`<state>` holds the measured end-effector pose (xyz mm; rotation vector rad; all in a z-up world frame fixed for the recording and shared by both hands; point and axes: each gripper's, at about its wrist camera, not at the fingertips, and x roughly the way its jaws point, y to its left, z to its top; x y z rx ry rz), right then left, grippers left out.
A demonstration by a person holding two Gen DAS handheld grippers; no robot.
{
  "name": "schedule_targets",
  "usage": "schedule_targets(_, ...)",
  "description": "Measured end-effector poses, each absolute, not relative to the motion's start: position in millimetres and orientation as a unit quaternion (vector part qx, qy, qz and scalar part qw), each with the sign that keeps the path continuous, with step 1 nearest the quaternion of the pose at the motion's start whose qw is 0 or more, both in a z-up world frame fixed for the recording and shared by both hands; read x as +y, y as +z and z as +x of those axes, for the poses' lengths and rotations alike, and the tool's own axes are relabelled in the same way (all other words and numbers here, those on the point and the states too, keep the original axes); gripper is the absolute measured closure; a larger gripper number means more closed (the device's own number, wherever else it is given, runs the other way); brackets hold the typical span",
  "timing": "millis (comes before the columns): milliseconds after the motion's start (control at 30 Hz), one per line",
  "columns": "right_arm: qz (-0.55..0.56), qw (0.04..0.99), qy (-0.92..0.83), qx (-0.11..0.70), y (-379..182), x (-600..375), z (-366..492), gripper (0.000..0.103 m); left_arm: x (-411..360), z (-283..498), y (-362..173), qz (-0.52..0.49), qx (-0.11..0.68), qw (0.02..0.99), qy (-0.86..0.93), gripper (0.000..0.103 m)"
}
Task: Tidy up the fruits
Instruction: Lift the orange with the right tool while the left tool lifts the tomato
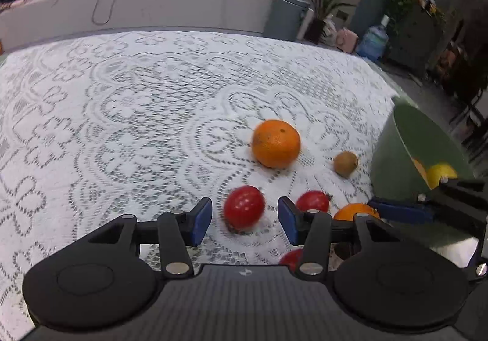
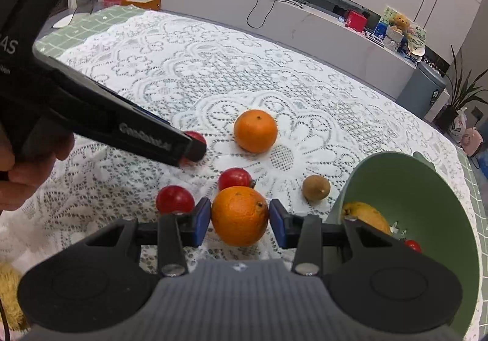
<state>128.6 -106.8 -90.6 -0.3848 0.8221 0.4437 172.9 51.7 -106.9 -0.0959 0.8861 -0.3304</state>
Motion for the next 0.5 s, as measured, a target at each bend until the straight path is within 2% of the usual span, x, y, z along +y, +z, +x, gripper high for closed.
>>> schedule_targets(100,-0.193,0.874,0.210,0.394,-91.3,-106.0,127.2,0.063,43.1,174.5,-113.1,-0.014,0.432,0.890,-0.143,0.045)
schedule_targets(233,-0.219,0.870,0.206,0.391,-95.2,-99.4,125.7,0.057,36.1,173.1,-114.7,0.006,0.422,0.895,-0.142,0.047)
schedule_targets(333,-0.234,0.868,0.202,0.388,-98.2,-95.0,125.4,0.056,32.1,171.4,-115.8,0.023,0.416,0.898,-0.142,0.053)
schedule_targets(400,-0.242,0.867,0.199,0.387,-99.5,-93.3,125.6,0.056,29.9,170.8,-116.1,0.033,0.413,0.899,-0.141,0.061)
schedule_targets(500,-0.258,0.867,0.188,0.382,-101.5,-90.8,124.3,0.066,29.7,170.8,-115.9,0.034,0.412,0.900,-0.142,0.069)
